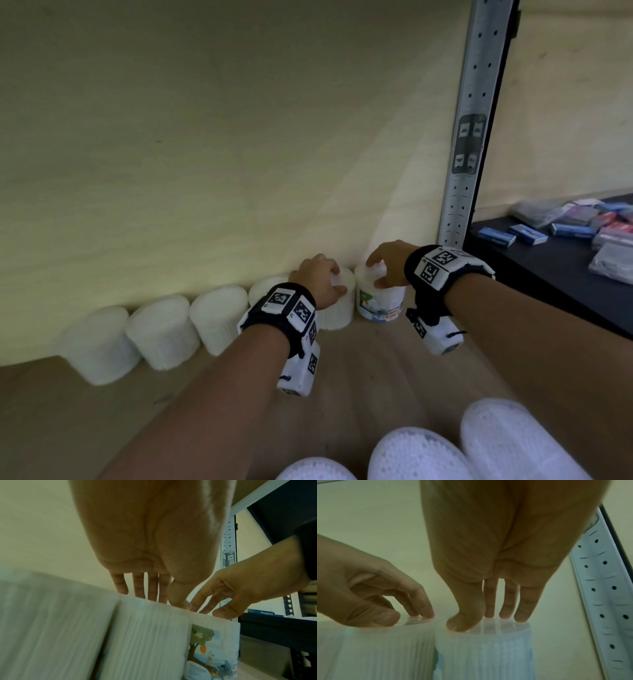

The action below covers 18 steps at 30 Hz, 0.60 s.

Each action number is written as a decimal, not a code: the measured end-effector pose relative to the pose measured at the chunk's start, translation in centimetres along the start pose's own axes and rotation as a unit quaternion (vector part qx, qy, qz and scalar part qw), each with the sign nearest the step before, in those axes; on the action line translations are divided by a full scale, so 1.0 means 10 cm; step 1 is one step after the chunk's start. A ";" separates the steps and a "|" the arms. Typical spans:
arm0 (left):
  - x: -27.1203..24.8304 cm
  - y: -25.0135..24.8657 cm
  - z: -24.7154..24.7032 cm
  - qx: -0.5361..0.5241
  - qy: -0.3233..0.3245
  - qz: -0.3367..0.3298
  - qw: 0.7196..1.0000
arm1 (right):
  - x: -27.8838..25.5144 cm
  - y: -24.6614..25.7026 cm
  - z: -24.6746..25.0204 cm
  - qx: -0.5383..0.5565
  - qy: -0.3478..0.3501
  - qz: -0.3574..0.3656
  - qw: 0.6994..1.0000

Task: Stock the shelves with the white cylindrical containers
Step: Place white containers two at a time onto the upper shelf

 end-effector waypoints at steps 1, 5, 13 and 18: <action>0.00 0.00 0.00 0.001 0.001 0.000 1.000 | 0.00 0.00 0.00 -0.001 -0.001 0.001 1.000; -0.01 -0.02 -0.01 0.003 0.017 -0.004 1.000 | 0.00 0.01 0.01 -0.003 -0.003 0.002 1.000; -0.08 -0.07 0.04 0.004 0.083 -0.044 0.996 | 0.02 0.00 0.01 0.006 -0.005 -0.003 1.000; -0.13 -0.10 0.13 0.003 0.108 -0.061 0.992 | 0.02 -0.02 -0.01 0.014 -0.007 -0.006 1.000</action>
Point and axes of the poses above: each hand's wrist, its own x-axis towards the middle knuckle, its own z-axis out of the back of the hand, y = z × x, the point moved 6 cm from there along x, towards the middle knuckle, and after that the axes turned 1 degree about -y, right-handed, at the moved point
